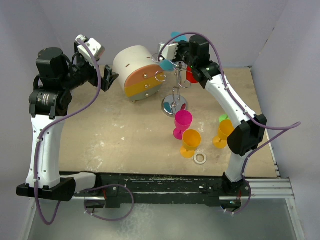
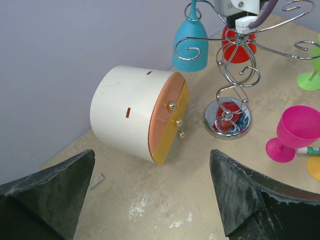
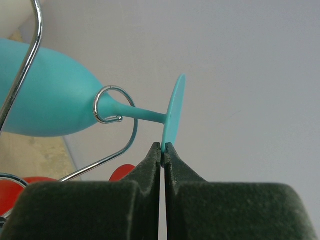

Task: Place the wine glass upside down on the wine glass rack

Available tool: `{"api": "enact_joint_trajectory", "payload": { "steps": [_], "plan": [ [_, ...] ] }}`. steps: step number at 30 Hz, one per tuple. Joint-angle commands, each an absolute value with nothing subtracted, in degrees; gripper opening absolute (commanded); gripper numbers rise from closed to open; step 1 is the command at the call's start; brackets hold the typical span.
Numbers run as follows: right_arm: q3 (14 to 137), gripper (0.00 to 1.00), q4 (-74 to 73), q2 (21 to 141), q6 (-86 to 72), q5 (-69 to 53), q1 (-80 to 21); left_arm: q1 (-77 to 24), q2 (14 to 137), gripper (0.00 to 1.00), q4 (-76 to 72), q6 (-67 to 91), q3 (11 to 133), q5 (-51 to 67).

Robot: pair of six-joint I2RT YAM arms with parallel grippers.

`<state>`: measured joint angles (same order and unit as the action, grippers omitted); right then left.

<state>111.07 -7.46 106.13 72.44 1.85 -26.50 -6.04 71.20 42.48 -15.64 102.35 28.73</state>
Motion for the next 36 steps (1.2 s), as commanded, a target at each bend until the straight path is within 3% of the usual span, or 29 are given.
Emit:
{"api": "enact_joint_trajectory", "payload": {
  "steps": [1, 18, 36],
  "plan": [
    [114.48, 0.00, -14.47, 106.89, 77.14, 0.80, -27.09, -5.71, 70.60, 0.99, 39.58, -16.47, 102.28, 28.89],
    [121.66, 0.01, -25.83, 110.79, 89.09, -9.86, -26.83, -5.71, 70.71, 0.99, 39.69, -16.87, 102.24, 28.52],
    [120.25, 0.18, -24.79, 111.02, 90.09, -8.53, -25.49, -5.56, 71.85, 0.99, 39.74, -17.05, 102.92, 28.39]
  ]
}}
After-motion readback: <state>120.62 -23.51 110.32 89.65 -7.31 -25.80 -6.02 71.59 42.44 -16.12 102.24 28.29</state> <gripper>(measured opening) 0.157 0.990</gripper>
